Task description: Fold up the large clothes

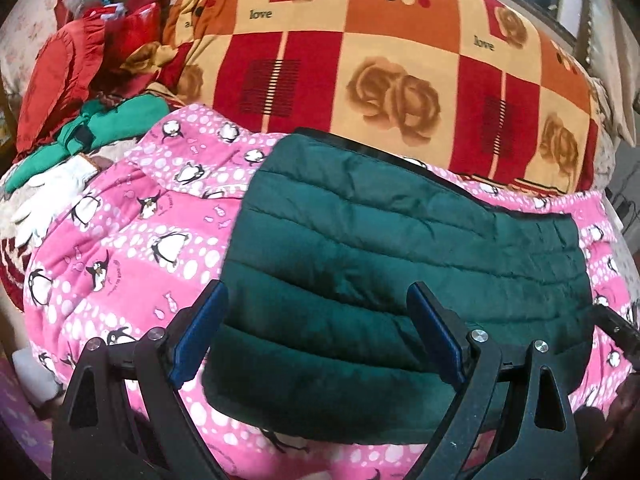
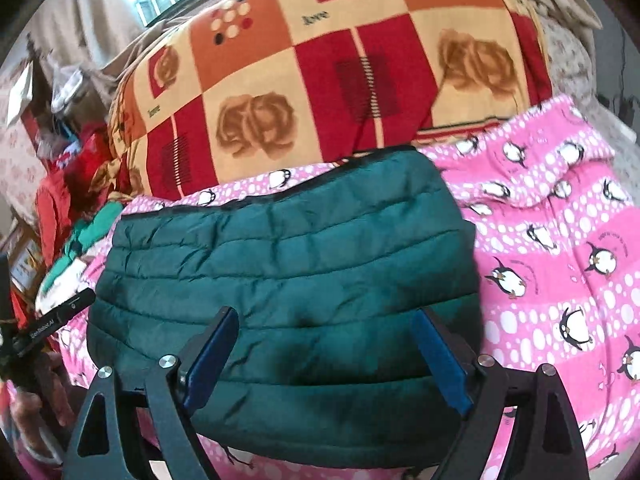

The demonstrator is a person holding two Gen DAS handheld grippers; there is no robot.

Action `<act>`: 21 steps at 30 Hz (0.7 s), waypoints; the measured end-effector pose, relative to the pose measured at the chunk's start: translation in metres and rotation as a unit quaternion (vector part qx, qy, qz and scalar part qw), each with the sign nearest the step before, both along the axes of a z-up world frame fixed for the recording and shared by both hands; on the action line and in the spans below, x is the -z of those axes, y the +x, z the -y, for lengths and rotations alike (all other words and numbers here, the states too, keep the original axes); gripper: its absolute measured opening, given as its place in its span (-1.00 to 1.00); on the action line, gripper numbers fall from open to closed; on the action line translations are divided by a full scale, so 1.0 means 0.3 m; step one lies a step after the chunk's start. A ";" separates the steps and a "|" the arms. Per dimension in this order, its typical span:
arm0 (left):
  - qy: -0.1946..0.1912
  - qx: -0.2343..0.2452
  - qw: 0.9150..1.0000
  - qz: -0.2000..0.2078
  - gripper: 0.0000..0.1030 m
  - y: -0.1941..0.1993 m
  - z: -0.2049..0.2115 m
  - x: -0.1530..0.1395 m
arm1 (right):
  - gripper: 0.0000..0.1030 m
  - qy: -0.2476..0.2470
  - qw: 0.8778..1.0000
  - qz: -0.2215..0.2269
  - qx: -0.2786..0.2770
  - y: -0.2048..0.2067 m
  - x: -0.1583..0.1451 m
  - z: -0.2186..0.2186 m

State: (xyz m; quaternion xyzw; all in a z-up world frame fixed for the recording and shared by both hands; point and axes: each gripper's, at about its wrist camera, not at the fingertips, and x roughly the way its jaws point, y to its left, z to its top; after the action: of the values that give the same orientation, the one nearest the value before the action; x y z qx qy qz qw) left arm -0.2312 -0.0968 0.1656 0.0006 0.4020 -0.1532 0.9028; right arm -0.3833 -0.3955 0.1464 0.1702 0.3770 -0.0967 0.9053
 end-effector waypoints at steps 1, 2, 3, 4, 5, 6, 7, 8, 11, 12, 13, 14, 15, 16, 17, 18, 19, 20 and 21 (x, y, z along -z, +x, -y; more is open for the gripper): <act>0.002 0.001 1.000 0.003 0.77 -0.010 0.008 -0.002 | 0.74 -0.002 1.000 0.002 -0.002 0.002 0.000 -0.023; 0.005 0.001 1.000 0.008 0.77 -0.021 0.015 -0.006 | 0.77 -0.002 1.000 0.002 -0.004 0.005 0.005 -0.037; 0.007 0.001 1.000 0.013 0.77 -0.030 0.022 -0.010 | 0.78 -0.003 1.000 0.002 -0.007 0.010 0.007 -0.061; 0.010 0.000 1.000 0.018 0.77 -0.038 0.026 -0.013 | 0.78 -0.006 1.000 0.001 -0.010 0.015 0.009 -0.077; 0.011 0.000 1.000 0.022 0.77 -0.046 0.029 -0.015 | 0.79 -0.009 1.000 0.001 -0.013 0.018 0.010 -0.089; 0.012 0.000 1.000 0.025 0.77 -0.052 0.032 -0.017 | 0.79 -0.012 1.000 0.002 -0.016 0.020 0.012 -0.107; 0.014 -0.001 1.000 0.028 0.77 -0.058 0.035 -0.016 | 0.79 -0.014 1.000 0.002 -0.015 0.021 0.014 -0.119; 0.017 -0.001 0.999 0.029 0.77 -0.062 0.038 -0.015 | 0.79 -0.015 1.000 0.002 -0.015 0.022 0.017 -0.125; 0.026 0.001 0.999 0.034 0.77 -0.077 0.054 -0.011 | 0.81 -0.019 1.000 -0.001 -0.016 0.027 0.026 -0.150; 0.028 0.002 0.999 0.034 0.77 -0.079 0.058 -0.009 | 0.82 -0.021 1.000 -0.002 -0.016 0.027 0.030 -0.157; 0.029 0.003 0.999 0.035 0.77 -0.082 0.062 -0.007 | 0.82 -0.024 1.000 -0.002 -0.015 0.028 0.032 -0.164; 0.031 0.003 0.999 0.037 0.77 -0.086 0.066 -0.006 | 0.82 -0.027 1.000 -0.003 -0.015 0.028 0.034 -0.170; 0.033 0.002 0.999 0.039 0.77 -0.089 0.067 -0.006 | 0.82 -0.029 0.999 -0.003 -0.016 0.029 0.036 -0.177; 0.035 0.001 0.999 0.042 0.77 -0.091 0.069 -0.006 | 0.82 -0.031 0.999 -0.003 -0.018 0.030 0.037 -0.181; 0.036 0.001 0.998 0.044 0.77 -0.093 0.071 -0.007 | 0.82 -0.032 0.999 -0.004 -0.019 0.031 0.037 -0.186; 0.036 0.001 0.998 0.045 0.77 -0.095 0.072 -0.007 | 0.82 -0.034 0.999 -0.005 -0.021 0.033 0.038 -0.191; 0.036 0.001 0.998 0.046 0.77 -0.096 0.074 -0.008 | 0.82 -0.037 0.999 -0.005 -0.022 0.033 0.039 -0.195; 0.037 0.000 0.998 0.047 0.77 -0.097 0.075 -0.007 | 0.82 -0.040 0.999 -0.005 -0.022 0.033 0.038 -0.200; 0.037 0.000 0.998 0.047 0.77 -0.097 0.076 -0.006 | 0.82 -0.042 0.999 -0.004 -0.023 0.034 0.039 -0.203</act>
State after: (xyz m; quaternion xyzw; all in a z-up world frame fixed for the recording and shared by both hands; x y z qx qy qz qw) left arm -0.2604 -0.1195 0.1675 0.0412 0.3645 -0.1379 0.9200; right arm -0.3730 -0.3346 0.1347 0.1227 0.3800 -0.0925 0.9121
